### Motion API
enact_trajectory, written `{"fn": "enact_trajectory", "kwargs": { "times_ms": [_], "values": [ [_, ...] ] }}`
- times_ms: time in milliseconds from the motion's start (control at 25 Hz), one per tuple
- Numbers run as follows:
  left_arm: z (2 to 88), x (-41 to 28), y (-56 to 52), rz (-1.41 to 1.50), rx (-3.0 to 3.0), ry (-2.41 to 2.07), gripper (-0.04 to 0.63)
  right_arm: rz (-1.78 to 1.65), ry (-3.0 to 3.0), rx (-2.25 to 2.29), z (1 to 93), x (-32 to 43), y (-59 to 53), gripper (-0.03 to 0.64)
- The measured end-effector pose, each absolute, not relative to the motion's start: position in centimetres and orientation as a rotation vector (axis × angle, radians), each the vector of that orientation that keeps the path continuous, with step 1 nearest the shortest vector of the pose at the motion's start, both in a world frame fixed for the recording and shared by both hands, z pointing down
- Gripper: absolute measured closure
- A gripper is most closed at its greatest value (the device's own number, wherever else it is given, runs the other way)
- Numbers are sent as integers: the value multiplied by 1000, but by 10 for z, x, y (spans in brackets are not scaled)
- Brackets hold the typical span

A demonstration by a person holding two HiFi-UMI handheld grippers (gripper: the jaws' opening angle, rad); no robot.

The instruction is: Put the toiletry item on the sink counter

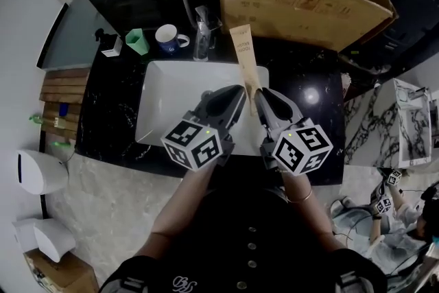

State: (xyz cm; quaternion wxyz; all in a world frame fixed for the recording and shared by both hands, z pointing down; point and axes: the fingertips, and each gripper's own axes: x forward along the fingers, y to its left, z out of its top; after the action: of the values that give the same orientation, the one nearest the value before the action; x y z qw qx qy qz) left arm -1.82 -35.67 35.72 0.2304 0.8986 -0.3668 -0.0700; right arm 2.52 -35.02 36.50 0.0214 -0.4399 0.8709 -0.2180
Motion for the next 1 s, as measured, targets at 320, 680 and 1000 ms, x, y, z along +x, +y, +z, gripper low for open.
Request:
{"fn": "enact_trajectory", "kwargs": {
  "times_ms": [320, 680, 1000],
  "values": [
    [370, -23, -386, -149, 2464, -952, 572, -718, 2693, -1425, 376, 23, -380, 586],
    [387, -17, -412, -92, 2485, -899, 572, -760, 2737, -1470, 398, 22, -405, 586],
    [407, -19, -433, -39, 2459, -908, 572, -855, 2790, -1452, 427, 16, -421, 586]
  ]
}}
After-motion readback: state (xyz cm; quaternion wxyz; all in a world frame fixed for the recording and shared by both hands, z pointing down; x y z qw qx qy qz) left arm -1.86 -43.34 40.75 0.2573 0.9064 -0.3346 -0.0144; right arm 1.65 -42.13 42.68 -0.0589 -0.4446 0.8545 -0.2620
